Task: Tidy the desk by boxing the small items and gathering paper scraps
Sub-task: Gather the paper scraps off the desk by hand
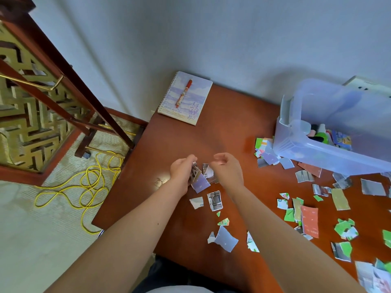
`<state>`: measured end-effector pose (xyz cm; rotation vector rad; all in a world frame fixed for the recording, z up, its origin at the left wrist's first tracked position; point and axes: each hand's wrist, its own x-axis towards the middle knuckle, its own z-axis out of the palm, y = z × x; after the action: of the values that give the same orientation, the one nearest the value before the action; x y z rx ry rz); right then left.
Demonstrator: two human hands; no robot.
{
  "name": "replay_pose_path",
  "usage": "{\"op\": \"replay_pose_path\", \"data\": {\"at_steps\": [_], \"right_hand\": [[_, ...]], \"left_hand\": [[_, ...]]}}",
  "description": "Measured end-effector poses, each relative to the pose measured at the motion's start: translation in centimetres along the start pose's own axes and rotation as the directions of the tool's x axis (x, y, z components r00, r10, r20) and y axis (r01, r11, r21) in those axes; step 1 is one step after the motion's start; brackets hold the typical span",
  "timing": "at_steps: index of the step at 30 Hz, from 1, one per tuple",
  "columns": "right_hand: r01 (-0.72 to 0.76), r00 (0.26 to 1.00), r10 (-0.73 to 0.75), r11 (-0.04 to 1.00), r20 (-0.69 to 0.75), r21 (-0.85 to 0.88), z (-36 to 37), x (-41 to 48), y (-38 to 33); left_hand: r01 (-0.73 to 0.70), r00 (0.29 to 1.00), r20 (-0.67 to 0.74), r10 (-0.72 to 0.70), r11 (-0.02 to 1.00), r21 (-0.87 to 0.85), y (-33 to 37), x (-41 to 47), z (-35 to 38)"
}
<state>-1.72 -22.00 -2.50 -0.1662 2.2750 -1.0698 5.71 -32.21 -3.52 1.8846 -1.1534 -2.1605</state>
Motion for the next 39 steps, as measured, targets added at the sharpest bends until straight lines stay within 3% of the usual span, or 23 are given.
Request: {"op": "replay_pose_path", "data": {"at_steps": [3, 6, 8, 12, 20, 25, 32, 39], "right_hand": [[0.089, 0.996, -0.066, 0.868, 0.065, -0.489, 0.0, 0.6, 1.2], [0.127, 0.986, -0.029, 0.777, 0.167, -0.616, 0.3, 0.4, 1.3], [0.169, 0.979, -0.041, 0.720, 0.201, -0.673, 0.7, 0.2, 1.5], [0.207, 0.975, -0.073, 0.638, 0.209, -0.742, 1.1, 0.3, 1.6], [0.213, 0.971, -0.081, 0.719, 0.224, -0.662, 2.4, 0.3, 2.2], [0.229, 0.964, -0.085, 0.743, 0.250, -0.629, 2.7, 0.4, 2.4], [0.251, 0.952, -0.092, 0.781, 0.292, -0.572, 2.1, 0.3, 2.2], [0.051, 0.961, 0.015, 0.972, 0.277, -0.229, 2.2, 0.6, 1.9]], "left_hand": [[-0.159, 0.986, -0.024, 0.167, 0.970, 0.185, -0.3, 0.4, -0.9], [-0.288, 0.947, -0.002, 0.322, 0.850, 0.440, -0.6, 0.8, -1.8], [-0.299, 0.940, 0.048, 0.337, 0.749, 0.592, -0.8, 0.6, -2.3], [-0.294, 0.941, 0.154, 0.300, 0.506, 0.811, -1.3, 0.4, -2.8], [-0.363, 0.911, 0.266, 0.315, 0.305, 0.881, -2.1, 0.9, -3.1], [-0.378, 0.895, 0.287, 0.341, 0.239, 0.894, -2.7, 1.5, -3.0], [-0.418, 0.892, 0.325, 0.314, 0.299, 0.858, -2.7, 2.0, -3.4], [-0.429, 0.903, 0.257, 0.345, 0.688, 0.586, -2.4, 1.7, -2.8]]}}
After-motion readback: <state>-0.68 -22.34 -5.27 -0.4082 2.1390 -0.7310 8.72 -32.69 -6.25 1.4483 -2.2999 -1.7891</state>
